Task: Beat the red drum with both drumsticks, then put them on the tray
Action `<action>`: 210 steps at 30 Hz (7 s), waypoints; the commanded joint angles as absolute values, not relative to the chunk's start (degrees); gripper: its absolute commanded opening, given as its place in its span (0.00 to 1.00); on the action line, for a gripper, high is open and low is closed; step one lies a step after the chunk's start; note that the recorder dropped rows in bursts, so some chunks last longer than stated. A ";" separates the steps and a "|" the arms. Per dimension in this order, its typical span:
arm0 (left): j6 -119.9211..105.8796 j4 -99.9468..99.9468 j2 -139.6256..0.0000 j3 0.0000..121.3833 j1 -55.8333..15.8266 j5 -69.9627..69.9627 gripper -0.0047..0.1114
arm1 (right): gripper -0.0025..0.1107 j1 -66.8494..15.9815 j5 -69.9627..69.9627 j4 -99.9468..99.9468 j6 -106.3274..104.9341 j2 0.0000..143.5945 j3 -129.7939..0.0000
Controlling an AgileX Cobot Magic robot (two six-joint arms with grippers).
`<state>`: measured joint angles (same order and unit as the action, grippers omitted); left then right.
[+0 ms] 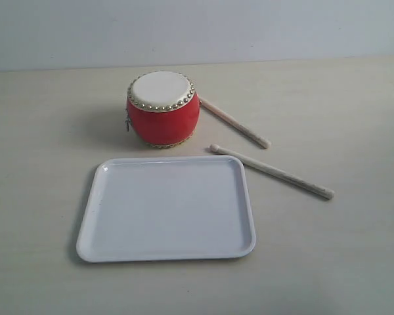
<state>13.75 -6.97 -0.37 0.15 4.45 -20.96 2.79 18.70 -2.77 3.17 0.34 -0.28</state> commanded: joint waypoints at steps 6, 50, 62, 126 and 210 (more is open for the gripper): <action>13.76 -6.62 0.00 0.00 4.54 -20.70 0.04 | 0.02 3.12 10.29 -7.09 2.74 0.00 0.00; 13.76 -6.62 0.00 0.00 4.54 -20.70 0.04 | 0.02 2.80 43.93 17.00 -9.78 76.74 -67.69; 13.76 -6.62 0.00 0.00 4.54 -20.70 0.04 | 0.02 -8.15 69.96 4.65 -11.45 104.69 -94.01; 13.76 -6.62 0.00 0.00 4.54 -20.70 0.04 | 0.37 -20.64 67.63 2.38 -27.31 141.86 -117.03; 60.85 -57.88 -74.06 36.33 4.54 69.64 0.22 | 0.02 -20.64 56.16 86.48 -97.19 94.16 -63.24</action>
<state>62.86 -54.92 -66.99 34.20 4.45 62.46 -20.78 55.90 83.20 -94.74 91.75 -63.60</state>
